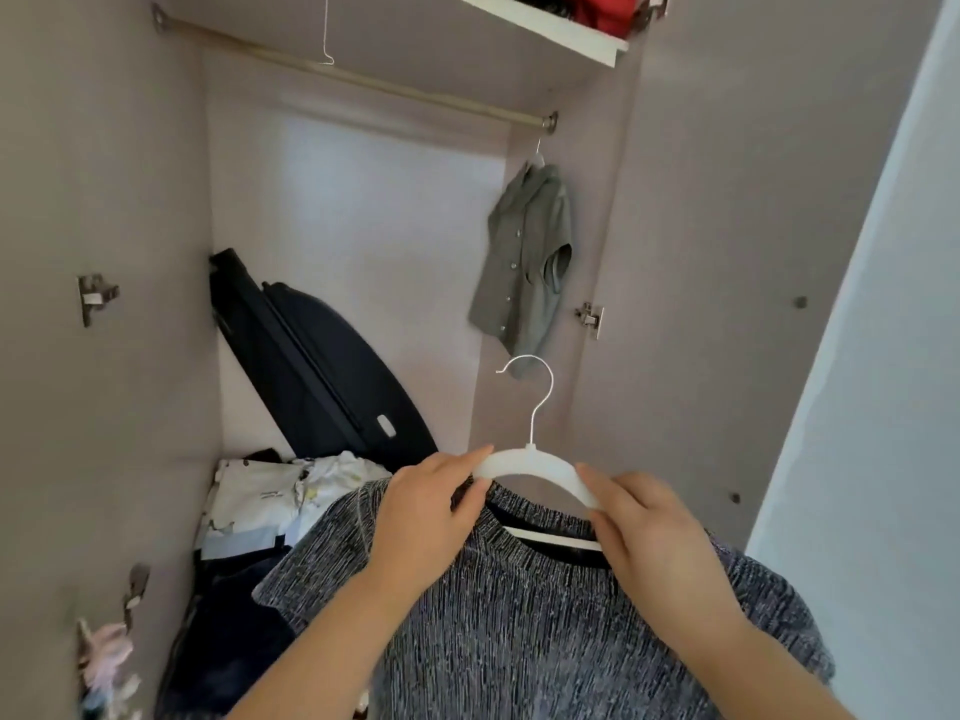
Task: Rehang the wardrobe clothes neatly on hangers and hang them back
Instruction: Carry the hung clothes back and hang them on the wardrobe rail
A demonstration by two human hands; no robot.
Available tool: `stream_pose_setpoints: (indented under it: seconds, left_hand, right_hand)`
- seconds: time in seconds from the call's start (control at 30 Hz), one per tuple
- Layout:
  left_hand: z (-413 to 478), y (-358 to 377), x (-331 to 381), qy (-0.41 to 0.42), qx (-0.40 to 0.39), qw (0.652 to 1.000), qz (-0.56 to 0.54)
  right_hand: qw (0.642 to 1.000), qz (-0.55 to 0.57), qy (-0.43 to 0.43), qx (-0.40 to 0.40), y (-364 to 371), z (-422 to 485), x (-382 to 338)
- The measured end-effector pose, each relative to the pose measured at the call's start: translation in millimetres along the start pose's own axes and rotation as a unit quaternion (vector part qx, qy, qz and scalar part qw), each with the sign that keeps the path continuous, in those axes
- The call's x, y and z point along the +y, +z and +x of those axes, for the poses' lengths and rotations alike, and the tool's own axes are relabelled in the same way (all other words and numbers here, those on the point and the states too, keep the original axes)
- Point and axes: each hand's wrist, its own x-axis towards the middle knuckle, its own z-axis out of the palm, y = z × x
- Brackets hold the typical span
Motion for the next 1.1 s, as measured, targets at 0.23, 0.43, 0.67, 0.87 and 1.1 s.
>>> stream_pose_setpoints:
  seconds: [0.23, 0.43, 0.67, 0.87, 1.1]
  left_hand:
    - [104, 29, -68, 0.002, 0.023, 1.000, 0.013]
    - [186, 44, -125, -0.009, 0.025, 0.996, 0.091]
    - [300, 46, -168, -0.023, 0.040, 0.988, 0.144]
    - [383, 49, -204, -0.023, 0.047, 0.988, 0.144]
    - [474, 55, -247, 0.007, 0.062, 0.992, 0.113]
  right_hand:
    - [0.997, -0.022, -0.029, 0.063, 53, 116, 24]
    - [0.995, -0.037, -0.048, 0.082, 93, 218, 68]
    - [0.992, -0.063, -0.055, 0.097, 126, 351, 113]
    - [0.989, -0.085, -0.028, 0.114, 148, 454, 134]
    - [0.978, -0.153, 0.006, 0.140, 152, 564, 129]
